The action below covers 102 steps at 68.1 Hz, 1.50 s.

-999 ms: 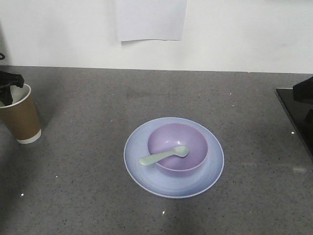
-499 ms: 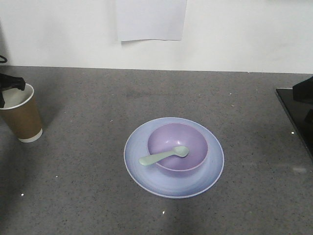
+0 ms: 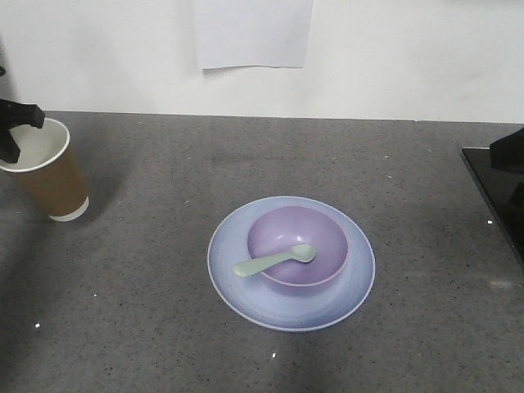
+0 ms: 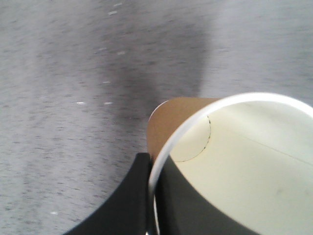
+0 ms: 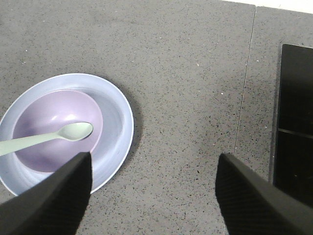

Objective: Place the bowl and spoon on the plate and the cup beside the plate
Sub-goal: 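Grasp the brown paper cup rim with the left gripper, then slide the paper cup toward the plate with the left gripper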

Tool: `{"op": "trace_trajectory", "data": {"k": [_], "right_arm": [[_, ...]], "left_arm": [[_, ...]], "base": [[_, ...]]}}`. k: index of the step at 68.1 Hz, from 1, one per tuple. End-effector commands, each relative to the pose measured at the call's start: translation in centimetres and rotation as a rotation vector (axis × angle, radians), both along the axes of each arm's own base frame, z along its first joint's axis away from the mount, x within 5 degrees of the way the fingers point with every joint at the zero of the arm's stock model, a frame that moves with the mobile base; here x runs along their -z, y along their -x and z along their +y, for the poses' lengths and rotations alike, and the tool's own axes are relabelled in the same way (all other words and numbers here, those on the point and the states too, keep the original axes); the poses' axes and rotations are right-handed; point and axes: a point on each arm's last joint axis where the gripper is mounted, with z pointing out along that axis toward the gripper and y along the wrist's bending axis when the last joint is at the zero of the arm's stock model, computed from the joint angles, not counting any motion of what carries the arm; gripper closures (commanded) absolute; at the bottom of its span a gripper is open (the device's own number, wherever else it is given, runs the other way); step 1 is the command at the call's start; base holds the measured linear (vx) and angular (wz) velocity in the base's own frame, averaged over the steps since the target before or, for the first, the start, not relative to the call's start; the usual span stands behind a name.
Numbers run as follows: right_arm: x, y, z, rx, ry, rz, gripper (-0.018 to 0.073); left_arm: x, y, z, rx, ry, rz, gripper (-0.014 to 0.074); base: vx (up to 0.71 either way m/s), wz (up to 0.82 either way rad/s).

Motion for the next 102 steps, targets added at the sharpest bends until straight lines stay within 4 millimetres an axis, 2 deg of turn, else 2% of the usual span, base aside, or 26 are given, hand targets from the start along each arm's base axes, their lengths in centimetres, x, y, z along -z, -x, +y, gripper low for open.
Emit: {"op": "trace_trajectory", "data": {"k": [1, 16, 35, 42, 58, 86, 95, 102], "right_arm": [[-1.3, 0.1, -0.1, 0.007, -0.015, -0.091, 0.0053], [-1.4, 0.0, 0.0, 0.008, -0.016, -0.096, 0.0053], [-1.4, 0.0, 0.0, 0.008, -0.017, -0.097, 0.0053], [-1.4, 0.0, 0.0, 0.008, -0.017, -0.097, 0.0053], [-1.4, 0.0, 0.0, 0.008, -0.017, -0.097, 0.0053], [-1.4, 0.1, 0.0, 0.009, -0.022, -0.095, 0.0053], [-1.4, 0.1, 0.0, 0.009, -0.022, -0.095, 0.0053], [-1.4, 0.1, 0.0, 0.009, -0.022, -0.094, 0.0053]], "left_arm": [[-3.6, 1.9, -1.3, 0.045, 0.04, -0.105, 0.0604], [-3.3, 3.3, -4.6, 0.15, 0.052, -0.088, 0.0604], [-1.2, 3.9, -9.3, 0.307, 0.097, -0.034, 0.0604], [-0.3, 4.2, -10.3, 0.333, 0.097, -0.015, 0.0604], [1.2, 4.2, -11.6, 0.355, 0.098, -0.022, 0.0604], [2.5, 3.4, -12.0, 0.351, 0.115, 0.01, 0.0595], [2.5, 3.4, -12.0, 0.351, 0.122, 0.01, 0.0552], [2.5, 3.4, -12.0, 0.351, 0.122, 0.01, 0.047]], "base": [[0.0, 0.0], [0.0, 0.0], [0.0, 0.0], [0.0, 0.0], [0.0, 0.0], [0.0, 0.0], [0.0, 0.0], [0.0, 0.0]]}}
